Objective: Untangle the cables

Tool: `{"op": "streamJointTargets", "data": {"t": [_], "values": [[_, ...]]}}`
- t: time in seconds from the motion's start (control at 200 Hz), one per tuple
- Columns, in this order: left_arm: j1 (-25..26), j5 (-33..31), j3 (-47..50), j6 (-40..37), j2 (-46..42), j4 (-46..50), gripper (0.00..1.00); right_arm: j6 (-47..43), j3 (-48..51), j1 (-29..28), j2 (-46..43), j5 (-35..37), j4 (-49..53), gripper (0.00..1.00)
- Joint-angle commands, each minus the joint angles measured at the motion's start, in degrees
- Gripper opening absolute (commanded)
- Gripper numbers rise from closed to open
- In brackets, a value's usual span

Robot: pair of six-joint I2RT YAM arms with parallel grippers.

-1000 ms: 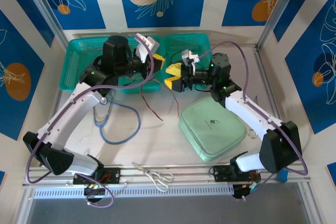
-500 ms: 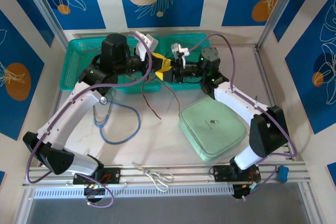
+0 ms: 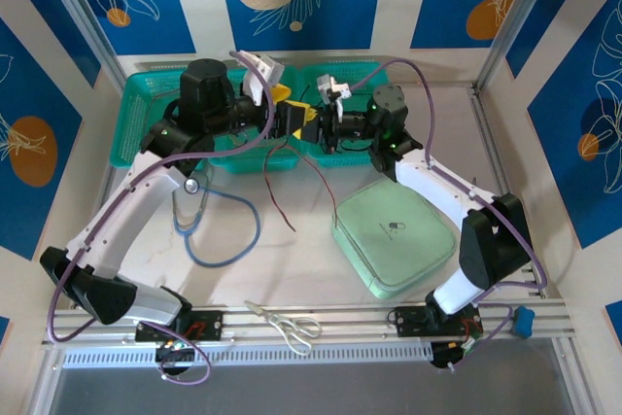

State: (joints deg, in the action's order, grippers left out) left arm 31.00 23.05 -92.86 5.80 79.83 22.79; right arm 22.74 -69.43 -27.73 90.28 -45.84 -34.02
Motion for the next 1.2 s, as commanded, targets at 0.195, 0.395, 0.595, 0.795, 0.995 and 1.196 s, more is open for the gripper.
{"op": "streamJointTargets", "data": {"t": [0.195, 0.395, 0.595, 0.795, 0.995, 1.196], "values": [[-2.35, -15.98, 3.61, 4.48, -12.67, 6.29, 0.85, -0.88, -3.74, 2.72, -0.46, 8.20, 7.31, 0.00], [-2.35, -16.07, 16.49, 11.51, -20.94, 2.54, 0.87, 0.62, -6.12, 2.68, -0.55, 15.99, 11.04, 0.00], [-1.50, -12.76, 27.79, 15.89, -24.13, -4.55, 0.89, 0.91, -8.41, 1.56, -0.87, 22.95, 13.63, 0.00], [0.85, -7.53, 33.71, 20.71, -20.30, -17.18, 0.91, 2.16, -9.39, 0.07, -0.88, 26.33, 12.69, 0.00], [3.62, -4.79, 36.00, 24.45, -13.69, -30.06, 0.93, 1.70, -10.86, -2.13, -0.81, 27.12, 13.82, 0.00], [3.98, -4.92, 37.32, 25.61, -9.92, -35.34, 0.90, 1.30, -12.45, -3.36, -0.79, 26.91, 14.55, 0.00]]}}
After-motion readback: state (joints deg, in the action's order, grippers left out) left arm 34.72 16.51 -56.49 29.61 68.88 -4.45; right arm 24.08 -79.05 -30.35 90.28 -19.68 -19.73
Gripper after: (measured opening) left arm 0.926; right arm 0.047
